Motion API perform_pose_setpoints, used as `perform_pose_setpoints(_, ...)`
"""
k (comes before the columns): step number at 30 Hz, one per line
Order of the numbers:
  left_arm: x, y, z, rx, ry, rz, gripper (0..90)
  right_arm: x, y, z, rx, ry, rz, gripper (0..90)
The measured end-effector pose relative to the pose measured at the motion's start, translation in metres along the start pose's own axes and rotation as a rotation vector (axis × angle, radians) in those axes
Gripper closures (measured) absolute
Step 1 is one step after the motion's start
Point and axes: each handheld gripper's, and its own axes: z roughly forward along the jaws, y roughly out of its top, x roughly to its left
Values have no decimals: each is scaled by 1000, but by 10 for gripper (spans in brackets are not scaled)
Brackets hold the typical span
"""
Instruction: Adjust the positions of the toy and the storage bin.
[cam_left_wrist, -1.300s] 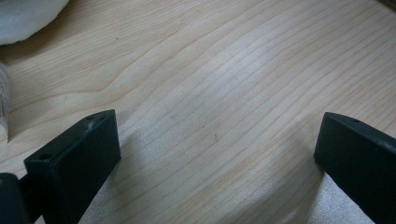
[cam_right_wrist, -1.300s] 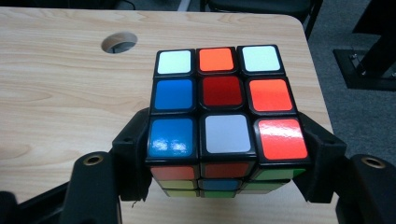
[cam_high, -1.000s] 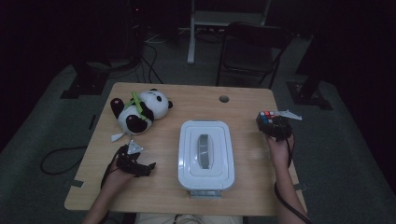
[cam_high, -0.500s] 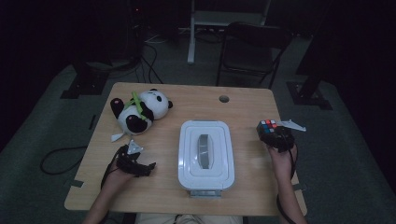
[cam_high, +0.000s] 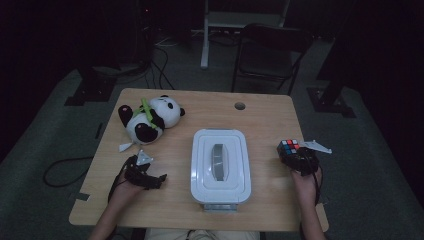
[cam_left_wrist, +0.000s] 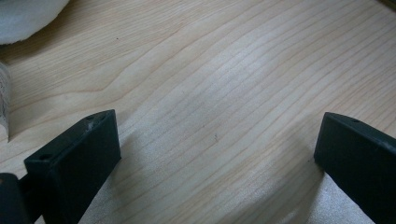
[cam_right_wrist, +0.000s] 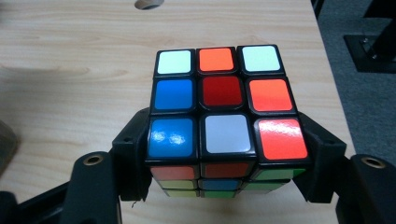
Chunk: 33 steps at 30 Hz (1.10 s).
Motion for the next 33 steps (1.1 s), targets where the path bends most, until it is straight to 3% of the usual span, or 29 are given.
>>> perform_pose_setpoints(7,0,0,0,2,1,1,10,-4,-13,-13,9,-3,16,332)
perform_pose_setpoints(10,0,0,0,2,0,2,10,-3,-18,-18,19,-1,7,333)
perform_pose_setpoints(12,0,0,0,2,0,1,10,-3,-22,-20,26,-27,-20,332)
perform_pose_setpoints(22,0,0,0,2,1,1,10,-9,-37,-38,34,-22,17,333)
perform_pose_setpoints(33,0,0,0,2,1,1,9,-5,-60,-52,64,-14,39,332)
